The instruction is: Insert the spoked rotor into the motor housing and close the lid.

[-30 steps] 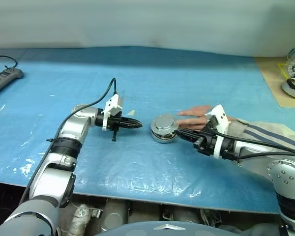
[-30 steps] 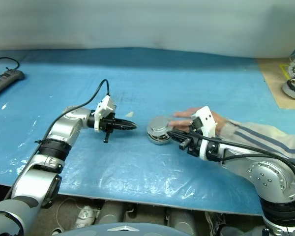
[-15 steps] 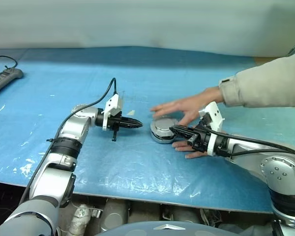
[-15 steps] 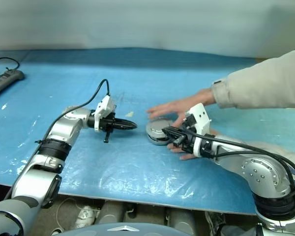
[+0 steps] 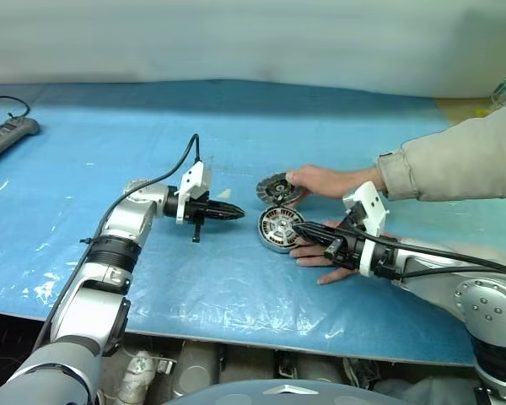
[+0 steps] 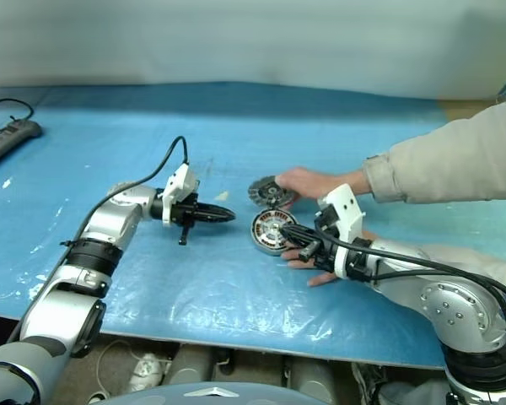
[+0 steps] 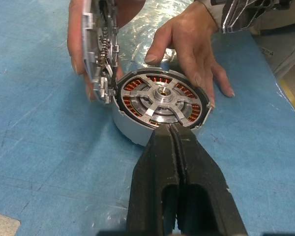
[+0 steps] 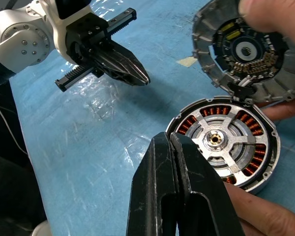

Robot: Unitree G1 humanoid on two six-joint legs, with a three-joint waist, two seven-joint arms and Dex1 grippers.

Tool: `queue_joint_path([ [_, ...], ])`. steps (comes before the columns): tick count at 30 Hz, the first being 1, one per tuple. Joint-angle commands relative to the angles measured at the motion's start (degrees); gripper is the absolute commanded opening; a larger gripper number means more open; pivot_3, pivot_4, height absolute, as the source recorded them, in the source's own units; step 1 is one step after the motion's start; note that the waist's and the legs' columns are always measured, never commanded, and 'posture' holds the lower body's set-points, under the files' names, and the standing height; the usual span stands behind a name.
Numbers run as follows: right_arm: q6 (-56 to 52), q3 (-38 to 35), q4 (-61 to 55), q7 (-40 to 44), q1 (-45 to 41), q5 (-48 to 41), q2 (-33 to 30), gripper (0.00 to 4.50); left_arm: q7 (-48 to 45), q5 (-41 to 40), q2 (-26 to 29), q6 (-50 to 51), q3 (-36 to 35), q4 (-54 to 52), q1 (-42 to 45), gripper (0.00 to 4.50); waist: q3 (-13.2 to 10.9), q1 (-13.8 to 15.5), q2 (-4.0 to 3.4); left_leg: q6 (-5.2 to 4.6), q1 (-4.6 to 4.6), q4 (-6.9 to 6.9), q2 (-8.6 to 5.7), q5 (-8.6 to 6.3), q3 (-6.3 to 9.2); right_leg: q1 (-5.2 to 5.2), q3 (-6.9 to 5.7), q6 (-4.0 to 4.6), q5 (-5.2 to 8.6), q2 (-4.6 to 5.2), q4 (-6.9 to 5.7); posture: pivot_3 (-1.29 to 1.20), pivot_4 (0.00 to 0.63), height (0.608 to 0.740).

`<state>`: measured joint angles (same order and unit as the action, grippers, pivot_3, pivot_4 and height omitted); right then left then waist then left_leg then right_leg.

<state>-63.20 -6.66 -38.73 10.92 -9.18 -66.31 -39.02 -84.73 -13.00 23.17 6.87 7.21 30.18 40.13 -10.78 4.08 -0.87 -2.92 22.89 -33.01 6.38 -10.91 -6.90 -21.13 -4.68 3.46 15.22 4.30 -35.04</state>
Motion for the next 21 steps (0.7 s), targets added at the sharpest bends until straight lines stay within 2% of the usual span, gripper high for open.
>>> queue_joint_path([
  [1,0.0,-1.2,-2.9,-2.2,-1.2,-3.2,-0.2,0.00,0.0,-1.1,0.1,-0.1,-0.2,-1.3,0.4,0.05,0.0,0.0,0.00,0.00,0.00,0.00,0.00,0.00,0.00,0.00,0.00,0.00,0.00,0.00,0.00,0.00,0.150,0.740],
  [7,-0.5,1.5,-0.5,-6.7,-7.1,-5.4,1.5,0.00,-0.1,-1.3,-0.1,0.2,-0.1,-1.8,0.1,0.05,0.0,-0.1,0.00,0.03,-0.03,0.00,0.00,0.02,0.00,-0.01,0.01,0.00,0.00,0.00,-0.06,0.00,0.150,0.740],
  [13,0.7,1.5,3.5,-6.9,-13.1,-4.7,3.2,0.00,0.8,-2.4,-0.5,1.9,-0.8,-3.4,-0.1,0.05,0.0,-0.1,0.00,0.24,0.00,-0.01,0.00,0.15,0.00,-0.03,0.02,0.01,0.01,0.00,-0.08,0.00,0.150,0.740],
  [18,7.5,-3.5,12.9,2.4,-15.1,-0.8,3.0,0.00,4.0,-5.0,-0.9,7.2,-1.8,-8.3,-2.5,0.05,0.0,0.0,0.00,0.25,0.02,-0.03,0.00,0.15,-0.01,-0.03,0.02,0.02,0.01,0.00,-0.11,0.00,0.150,0.740],
  [21,16.1,-0.9,21.1,14.2,-12.3,9.5,0.9,0.00,5.0,-5.6,-0.4,8.8,-1.1,-12.0,-5.7,0.05,0.0,0.0,0.00,0.22,0.10,-0.11,0.00,0.13,-0.05,-0.05,0.02,0.02,0.01,0.01,-0.10,0.00,0.150,0.740],
])
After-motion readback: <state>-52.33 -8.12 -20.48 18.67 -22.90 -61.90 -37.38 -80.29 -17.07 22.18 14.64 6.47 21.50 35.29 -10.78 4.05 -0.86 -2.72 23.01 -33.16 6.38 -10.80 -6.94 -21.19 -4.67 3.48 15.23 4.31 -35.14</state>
